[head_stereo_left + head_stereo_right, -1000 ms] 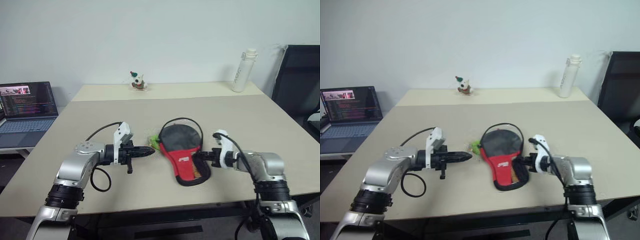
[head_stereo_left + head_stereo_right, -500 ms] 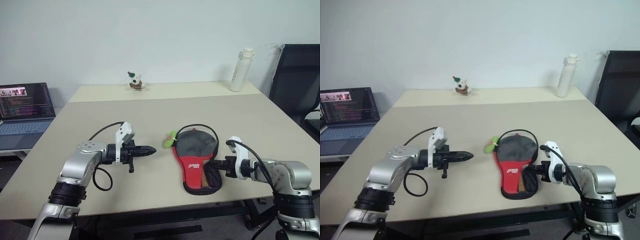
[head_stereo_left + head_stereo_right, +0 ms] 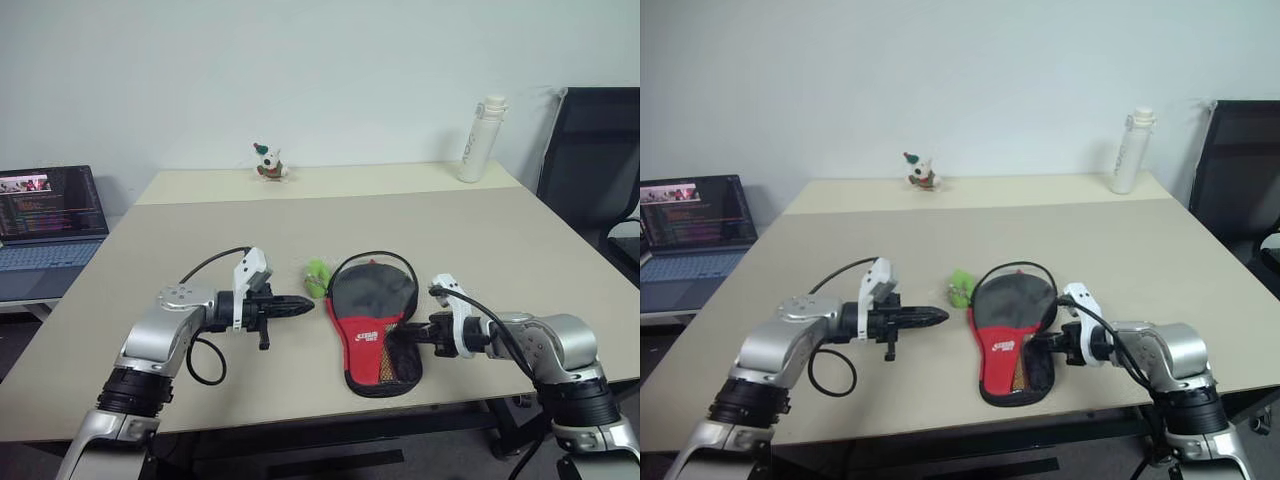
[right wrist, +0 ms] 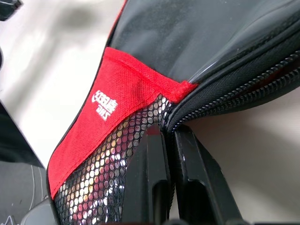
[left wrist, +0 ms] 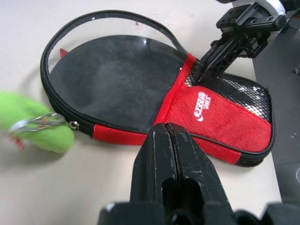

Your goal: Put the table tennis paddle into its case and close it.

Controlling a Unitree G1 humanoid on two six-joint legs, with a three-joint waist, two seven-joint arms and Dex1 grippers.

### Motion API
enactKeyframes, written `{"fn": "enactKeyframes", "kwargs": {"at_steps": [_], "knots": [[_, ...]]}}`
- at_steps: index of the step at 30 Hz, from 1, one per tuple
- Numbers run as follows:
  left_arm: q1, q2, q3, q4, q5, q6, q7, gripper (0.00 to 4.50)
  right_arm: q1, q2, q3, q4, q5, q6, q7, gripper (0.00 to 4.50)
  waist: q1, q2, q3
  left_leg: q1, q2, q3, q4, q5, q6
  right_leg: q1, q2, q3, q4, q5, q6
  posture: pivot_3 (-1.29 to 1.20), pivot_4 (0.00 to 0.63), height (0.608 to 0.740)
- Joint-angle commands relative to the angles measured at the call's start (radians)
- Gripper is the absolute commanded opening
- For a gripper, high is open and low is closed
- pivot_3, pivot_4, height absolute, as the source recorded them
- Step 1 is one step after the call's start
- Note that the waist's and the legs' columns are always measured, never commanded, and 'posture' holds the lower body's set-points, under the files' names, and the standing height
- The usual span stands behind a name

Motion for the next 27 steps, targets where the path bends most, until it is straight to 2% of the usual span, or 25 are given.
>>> {"fn": "enactKeyframes", "kwargs": {"at_steps": [1, 9, 15, 19, 24, 27], "knots": [[0.001, 0.018, 0.024, -0.04, -0.018, 0.004, 0.006, 0.0, 0.024, -0.02, -0.004, -0.058, 0.039, 0.007, 0.021, 0.01, 0.001, 0.0, 0.0, 0.0, 0.0, 0.0, 0.0, 0.0, 0.0, 0.0, 0.0, 0.0, 0.0, 0.0, 0.0, 0.0, 0.15, 0.74], [-0.016, 0.008, 0.009, -0.023, -0.01, -0.002, 0.002, 0.0, 0.055, -0.087, -0.037, -0.067, 0.056, 0.011, 0.015, 0.01, 0.003, 0.0, 0.0, 0.0, 0.0, 0.0, 0.0, 0.0, 0.0, 0.0, 0.0, 0.0, 0.0, 0.0, 0.0, 0.0, 0.15, 0.74], [-0.028, 0.0, 0.002, -0.013, -0.007, -0.004, 0.001, 0.0, 0.047, -0.059, -0.04, -0.055, 0.055, 0.02, -0.024, 0.01, 0.003, -0.001, 0.0, 0.0, 0.0, 0.0, 0.0, 0.0, 0.0, 0.0, 0.0, 0.0, 0.0, 0.0, 0.0, 0.0, 0.15, 0.74], [-0.031, -0.006, 0.005, -0.009, -0.003, -0.004, 0.015, 0.0, 0.048, -0.008, -0.098, -0.042, 0.067, 0.056, -0.084, 0.01, 0.003, -0.001, 0.0, 0.0, 0.0, 0.0, 0.0, 0.0, 0.0, 0.0, 0.0, 0.0, 0.0, 0.0, 0.0, 0.0, 0.15, 0.74], [-0.025, -0.019, 0.016, -0.009, -0.001, 0.003, 0.058, 0.0, 0.066, 0.041, -0.173, -0.092, 0.073, 0.103, -0.162, 1.42, 0.003, -0.001, 0.0, 0.0, 0.0, 0.0, 0.0, 0.0, 0.0, 0.0, 0.0, 0.001, 0.0, 0.0, 0.0, 0.0, 0.15, 0.74], [-0.018, -0.023, 0.025, -0.01, -0.004, 0.008, 0.085, 0.0, 0.095, 0.043, -0.21, -0.164, 0.095, 0.138, -0.18, 2.5, 0.004, -0.001, 0.0, 0.0, 0.0, 0.0, 0.0, 0.0, 0.0, 0.0, 0.0, 0.0, 0.0, 0.0, 0.0, 0.0, 0.15, 0.74]]}}
